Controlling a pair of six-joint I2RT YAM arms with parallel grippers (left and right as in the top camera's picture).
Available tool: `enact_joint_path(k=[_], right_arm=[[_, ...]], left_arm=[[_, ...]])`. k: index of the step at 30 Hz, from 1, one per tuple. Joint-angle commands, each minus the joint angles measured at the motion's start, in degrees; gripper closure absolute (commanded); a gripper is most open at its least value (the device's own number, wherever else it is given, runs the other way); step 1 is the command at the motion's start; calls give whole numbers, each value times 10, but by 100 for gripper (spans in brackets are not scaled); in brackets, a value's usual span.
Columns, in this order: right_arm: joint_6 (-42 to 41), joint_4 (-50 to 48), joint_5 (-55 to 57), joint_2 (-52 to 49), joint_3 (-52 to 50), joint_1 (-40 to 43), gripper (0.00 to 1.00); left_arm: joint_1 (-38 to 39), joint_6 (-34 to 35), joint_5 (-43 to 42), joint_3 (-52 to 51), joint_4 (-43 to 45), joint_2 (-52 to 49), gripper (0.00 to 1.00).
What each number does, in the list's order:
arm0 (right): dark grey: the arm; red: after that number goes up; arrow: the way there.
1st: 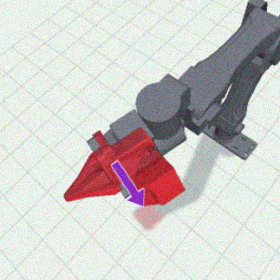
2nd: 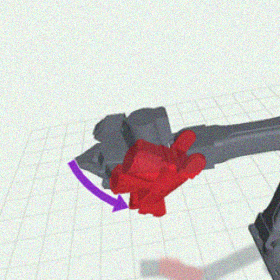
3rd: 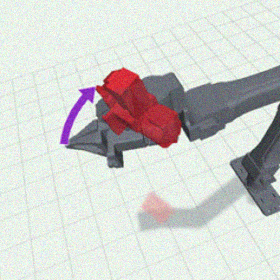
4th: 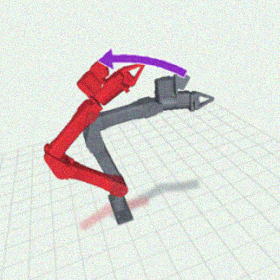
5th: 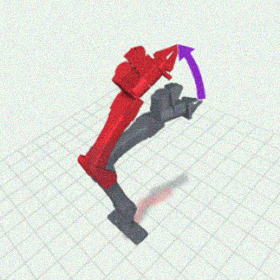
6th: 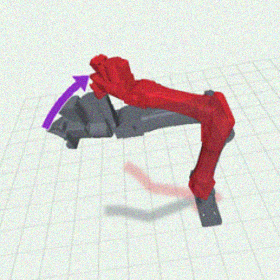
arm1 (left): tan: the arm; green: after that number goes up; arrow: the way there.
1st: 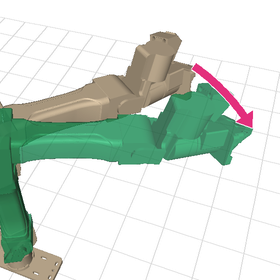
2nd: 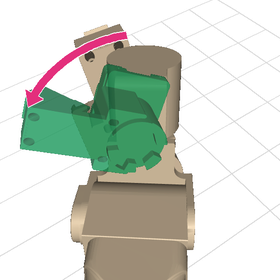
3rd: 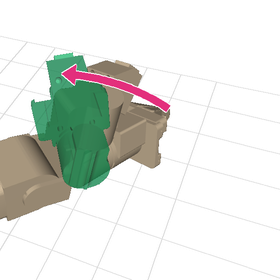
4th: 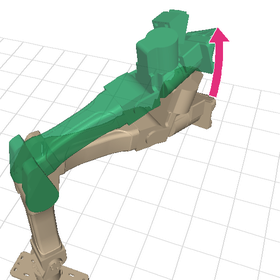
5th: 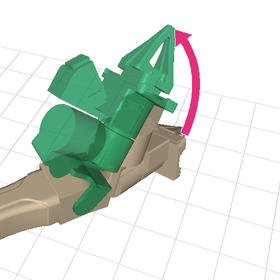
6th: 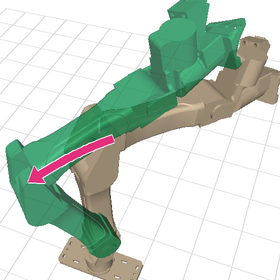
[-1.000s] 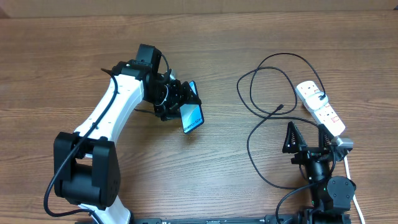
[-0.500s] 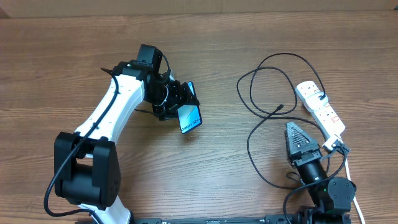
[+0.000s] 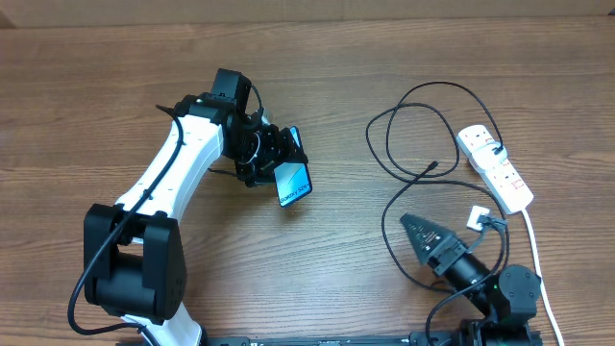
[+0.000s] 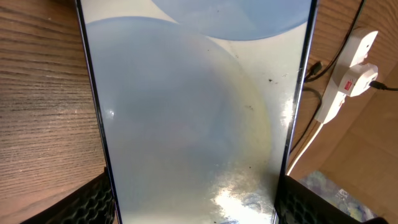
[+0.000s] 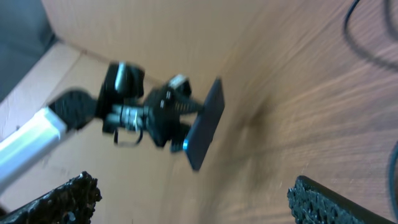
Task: Plug charger to phone and switch on socket
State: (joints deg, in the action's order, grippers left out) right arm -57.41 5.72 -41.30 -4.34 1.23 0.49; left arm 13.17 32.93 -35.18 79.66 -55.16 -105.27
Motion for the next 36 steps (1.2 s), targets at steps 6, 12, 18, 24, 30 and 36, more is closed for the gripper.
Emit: enact_joint_path(k=[6,12,18,24,30,36], right_arm=[[20,9,57,-100,77,-169,1],[24,-16,240,-253,123,-343,1],[43,-132,498,-386,128,-482,1],[57,-337,613,-540,128,-547,0],[120,-494,614,-708,151,-548,0],[130,-518,614,-814,237,-548,12]], left_arm=[[3,5,-9,18,-2,-3,50],[3,13,-15,18,-3,-3,51],[3,14,-24,18,-3,-3,50],[3,20,-38,18,-3,-3,50],[3,20,-54,18,-3,-3,50],[3,31,-53,18,-3,-3,50]])
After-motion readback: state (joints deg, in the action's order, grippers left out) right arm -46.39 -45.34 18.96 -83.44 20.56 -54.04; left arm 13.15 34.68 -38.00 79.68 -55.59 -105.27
